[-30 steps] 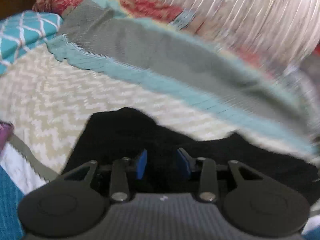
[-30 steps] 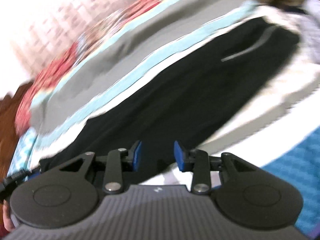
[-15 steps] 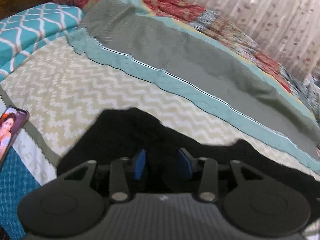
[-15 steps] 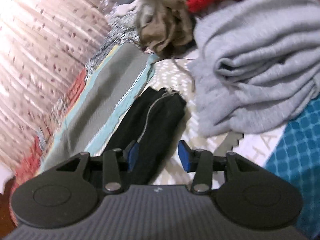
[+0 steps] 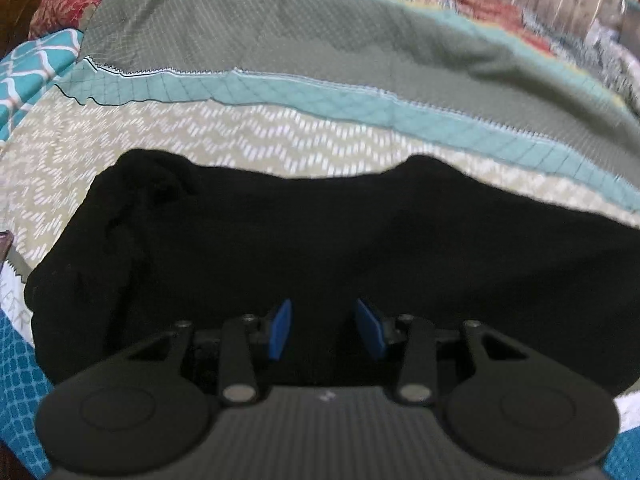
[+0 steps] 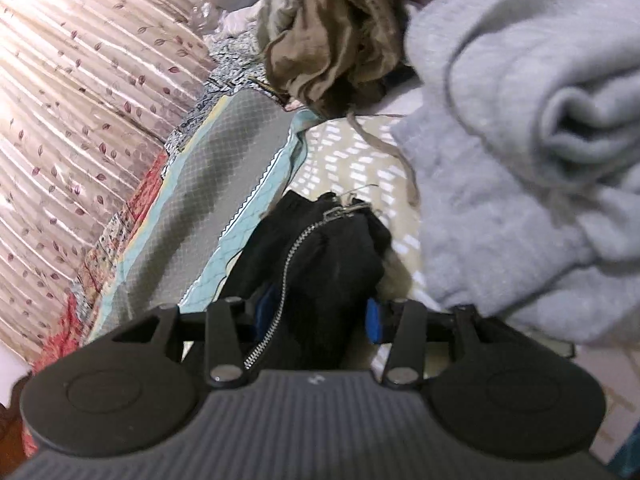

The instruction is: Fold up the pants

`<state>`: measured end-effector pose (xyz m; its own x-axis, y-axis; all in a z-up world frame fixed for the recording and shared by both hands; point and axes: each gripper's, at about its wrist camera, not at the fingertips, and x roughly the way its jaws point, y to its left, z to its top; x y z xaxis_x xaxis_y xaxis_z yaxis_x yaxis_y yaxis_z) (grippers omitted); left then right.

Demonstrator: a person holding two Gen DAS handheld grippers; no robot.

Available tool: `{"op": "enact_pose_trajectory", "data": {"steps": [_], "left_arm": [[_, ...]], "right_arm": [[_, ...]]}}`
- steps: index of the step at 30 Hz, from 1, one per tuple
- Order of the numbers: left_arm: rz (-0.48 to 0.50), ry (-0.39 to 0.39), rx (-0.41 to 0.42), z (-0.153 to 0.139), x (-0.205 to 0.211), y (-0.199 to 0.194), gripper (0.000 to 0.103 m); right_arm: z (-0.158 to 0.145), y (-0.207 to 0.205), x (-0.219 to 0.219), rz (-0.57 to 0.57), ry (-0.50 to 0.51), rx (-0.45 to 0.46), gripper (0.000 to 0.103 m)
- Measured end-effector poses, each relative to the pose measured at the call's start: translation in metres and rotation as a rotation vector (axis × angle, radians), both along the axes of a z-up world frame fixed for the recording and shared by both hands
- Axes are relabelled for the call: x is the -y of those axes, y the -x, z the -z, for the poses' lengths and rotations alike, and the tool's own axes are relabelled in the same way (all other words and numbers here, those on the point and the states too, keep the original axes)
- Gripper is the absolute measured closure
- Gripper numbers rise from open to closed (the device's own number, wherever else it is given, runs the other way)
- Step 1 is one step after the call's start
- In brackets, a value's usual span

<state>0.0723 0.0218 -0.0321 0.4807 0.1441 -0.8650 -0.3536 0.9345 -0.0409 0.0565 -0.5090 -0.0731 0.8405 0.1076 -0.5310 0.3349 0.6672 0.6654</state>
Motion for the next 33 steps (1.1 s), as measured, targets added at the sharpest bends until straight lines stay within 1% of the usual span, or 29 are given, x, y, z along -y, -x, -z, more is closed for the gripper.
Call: {"op": "enact_pose_trajectory", "data": {"steps": [4, 8, 14, 18, 23, 28, 33], "left_arm": [[0.001, -0.028, -0.026, 0.005, 0.003, 0.002, 0.061], [0.013, -0.055, -0.037, 0.007, 0.005, 0.000, 0.060], [0.020, -0.074, -0.047, 0.013, 0.004, 0.001, 0.057], [0.024, -0.077, -0.048, 0.014, 0.005, 0.003, 0.056], [0.025, -0.072, -0.048, 0.017, 0.003, 0.003, 0.054], [0.025, -0.068, -0.044, 0.022, 0.000, 0.006, 0.050], [0.029, -0.058, -0.034, 0.023, -0.002, 0.006, 0.048]], "right_arm": [[0.010, 0.009, -0.007, 0.000, 0.072, 0.069, 0.056], [0.011, 0.010, -0.007, 0.003, 0.106, 0.086, 0.056], [0.012, 0.011, 0.002, 0.003, 0.090, 0.107, 0.056], [0.010, 0.012, 0.001, 0.006, 0.099, 0.110, 0.056], [0.010, 0.014, -0.001, 0.010, 0.100, 0.116, 0.056], [0.011, 0.016, -0.002, 0.012, 0.100, 0.116, 0.056], [0.012, 0.019, -0.001, 0.016, 0.081, 0.125, 0.056]]}}
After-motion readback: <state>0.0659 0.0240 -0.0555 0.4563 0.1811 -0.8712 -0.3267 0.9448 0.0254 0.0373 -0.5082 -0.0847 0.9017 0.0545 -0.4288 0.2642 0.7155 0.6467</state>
